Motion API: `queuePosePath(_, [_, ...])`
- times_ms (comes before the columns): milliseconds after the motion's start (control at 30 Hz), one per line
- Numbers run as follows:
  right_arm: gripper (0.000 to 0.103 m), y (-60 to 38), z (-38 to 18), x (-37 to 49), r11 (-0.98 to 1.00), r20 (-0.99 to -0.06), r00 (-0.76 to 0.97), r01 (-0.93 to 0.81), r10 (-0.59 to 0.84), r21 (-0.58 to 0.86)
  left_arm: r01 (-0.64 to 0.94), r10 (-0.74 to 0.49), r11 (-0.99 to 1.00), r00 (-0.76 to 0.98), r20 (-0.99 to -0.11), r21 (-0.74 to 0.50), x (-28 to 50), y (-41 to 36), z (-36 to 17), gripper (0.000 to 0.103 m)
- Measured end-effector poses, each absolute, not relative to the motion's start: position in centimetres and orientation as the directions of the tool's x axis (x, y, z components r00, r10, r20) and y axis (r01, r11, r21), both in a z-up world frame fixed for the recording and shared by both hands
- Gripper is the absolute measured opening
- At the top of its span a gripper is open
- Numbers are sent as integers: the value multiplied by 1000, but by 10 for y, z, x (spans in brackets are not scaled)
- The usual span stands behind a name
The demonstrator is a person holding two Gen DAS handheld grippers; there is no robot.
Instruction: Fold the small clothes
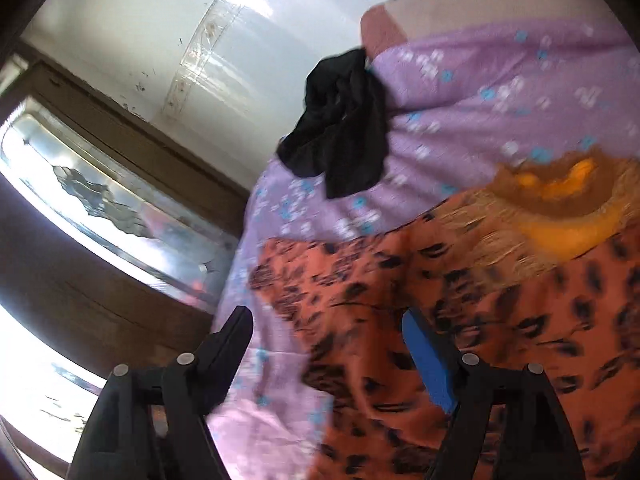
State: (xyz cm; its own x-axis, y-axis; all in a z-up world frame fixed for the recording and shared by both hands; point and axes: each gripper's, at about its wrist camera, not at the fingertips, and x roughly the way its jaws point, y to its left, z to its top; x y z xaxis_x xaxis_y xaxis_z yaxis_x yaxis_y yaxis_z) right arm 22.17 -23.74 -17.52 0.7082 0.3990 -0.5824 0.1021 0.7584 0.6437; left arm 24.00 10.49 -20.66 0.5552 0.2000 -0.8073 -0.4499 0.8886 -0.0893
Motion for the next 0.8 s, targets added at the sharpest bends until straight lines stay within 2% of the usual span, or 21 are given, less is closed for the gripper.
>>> queuePosePath(267, [80, -340, -168, 143, 797, -654, 715, 236, 245, 556, -225, 67, 968, 655, -753, -110, 241, 39, -193, 103])
queuePosePath(400, [80, -417, -193, 102, 682, -643, 747, 383, 168, 623, -110, -22, 986, 664, -748, -127, 254, 11, -197, 103])
queuePosePath(533, [80, -468, -217, 84, 558, -587, 796, 422, 150, 715, -38, -53, 993, 685, -727, -108, 265, -7, -199, 103])
queuePosePath(567, [80, -473, -221, 86, 539, -577, 800, 417, 163, 731, -19, -66, 994, 702, -710, -112, 265, -11, -198, 98])
queuePosePath(600, [80, -475, -224, 91, 532, -570, 801, 406, 185, 743, -8, -68, 994, 716, -695, -106, 265, -14, -197, 86])
queuePosePath(633, [80, -475, -227, 100, 538, -565, 798, 387, 211, 749, 5, -58, 997, 733, -677, -80, 265, -21, -197, 80])
queuePosePath(667, [80, -472, -229, 109, 554, -569, 791, 376, 225, 743, 16, -29, 1000, 743, -668, -25, 267, -30, -199, 70])
queuePosePath(700, [80, -469, -231, 118, 566, -577, 783, 373, 232, 735, 20, -8, 1000, 740, -672, 10, 273, -34, -202, 57])
queuePosePath(733, [80, -467, -234, 125, 565, -577, 779, 368, 247, 739, 23, 14, 999, 726, -688, 44, 278, -39, -208, 50])
queuePosePath(767, [80, -464, -242, 133, 548, -573, 771, 362, 279, 754, 16, 38, 997, 700, -713, 69, 284, -40, -216, 38])
queuePosePath(800, [80, -462, -250, 141, 535, -580, 754, 366, 310, 762, -15, 83, 995, 660, -746, 97, 292, -37, -226, 33])
